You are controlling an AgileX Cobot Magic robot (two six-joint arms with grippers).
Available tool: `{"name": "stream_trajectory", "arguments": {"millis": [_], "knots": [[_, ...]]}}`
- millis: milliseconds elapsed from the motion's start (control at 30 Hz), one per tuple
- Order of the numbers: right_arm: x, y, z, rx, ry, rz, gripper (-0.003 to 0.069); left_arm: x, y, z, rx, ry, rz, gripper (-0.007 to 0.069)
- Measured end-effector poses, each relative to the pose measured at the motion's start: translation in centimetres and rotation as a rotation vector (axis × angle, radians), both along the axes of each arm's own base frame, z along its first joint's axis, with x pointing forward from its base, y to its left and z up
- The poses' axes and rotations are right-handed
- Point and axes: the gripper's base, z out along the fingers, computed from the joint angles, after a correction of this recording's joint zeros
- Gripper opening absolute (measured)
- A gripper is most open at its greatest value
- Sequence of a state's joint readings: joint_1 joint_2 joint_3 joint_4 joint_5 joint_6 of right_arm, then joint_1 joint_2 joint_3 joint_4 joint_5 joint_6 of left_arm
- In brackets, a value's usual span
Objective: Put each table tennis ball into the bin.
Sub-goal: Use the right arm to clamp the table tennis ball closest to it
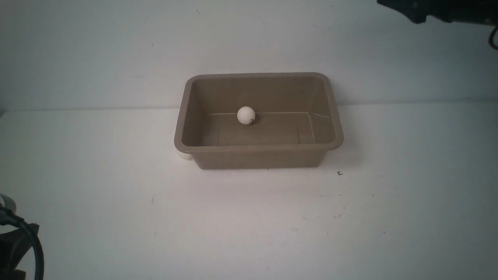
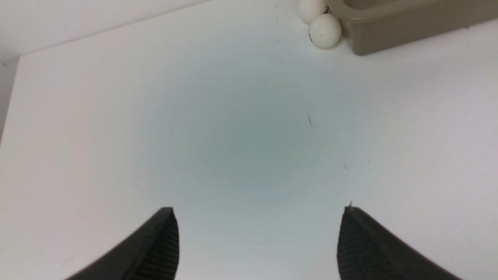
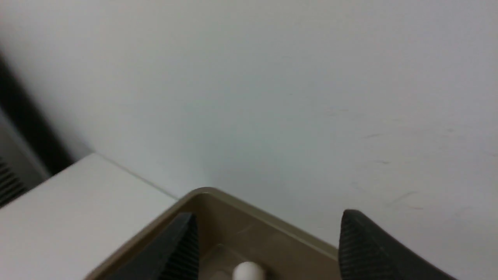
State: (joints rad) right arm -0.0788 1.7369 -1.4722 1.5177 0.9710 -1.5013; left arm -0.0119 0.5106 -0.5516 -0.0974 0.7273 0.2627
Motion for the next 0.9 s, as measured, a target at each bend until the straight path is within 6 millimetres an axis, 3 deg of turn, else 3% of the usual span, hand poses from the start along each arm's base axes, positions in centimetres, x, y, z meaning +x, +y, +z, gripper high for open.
{"name": "stream_trajectory", "arguments": {"millis": [200,400,533,700,900], "knots": [[-1.7,1.1,-0.5,0.011,0.134,0.191,0.0442,0.0,0.0,0.0,0.000,0.000,0.000,0.0490],[-1.8,0.4,-2.3,-0.152,0.256,0.149,0.0442,0.0,0.0,0.0,-0.002,0.000,0.001,0.0490],[-0.8,-1.0,-4.0,-0.273,0.336,-0.010,0.0442,0.0,0.0,0.0,-0.003,0.000,0.002,0.0490],[0.9,-2.0,-5.6,-0.362,0.279,-0.098,0.0442,0.0,0.0,0.0,-0.003,0.000,0.002,0.0490],[3.6,-2.4,-10.4,-0.447,0.233,-0.081,0.0442,0.0,0.0,0.0,-0.003,0.000,0.002,0.0490]]}}
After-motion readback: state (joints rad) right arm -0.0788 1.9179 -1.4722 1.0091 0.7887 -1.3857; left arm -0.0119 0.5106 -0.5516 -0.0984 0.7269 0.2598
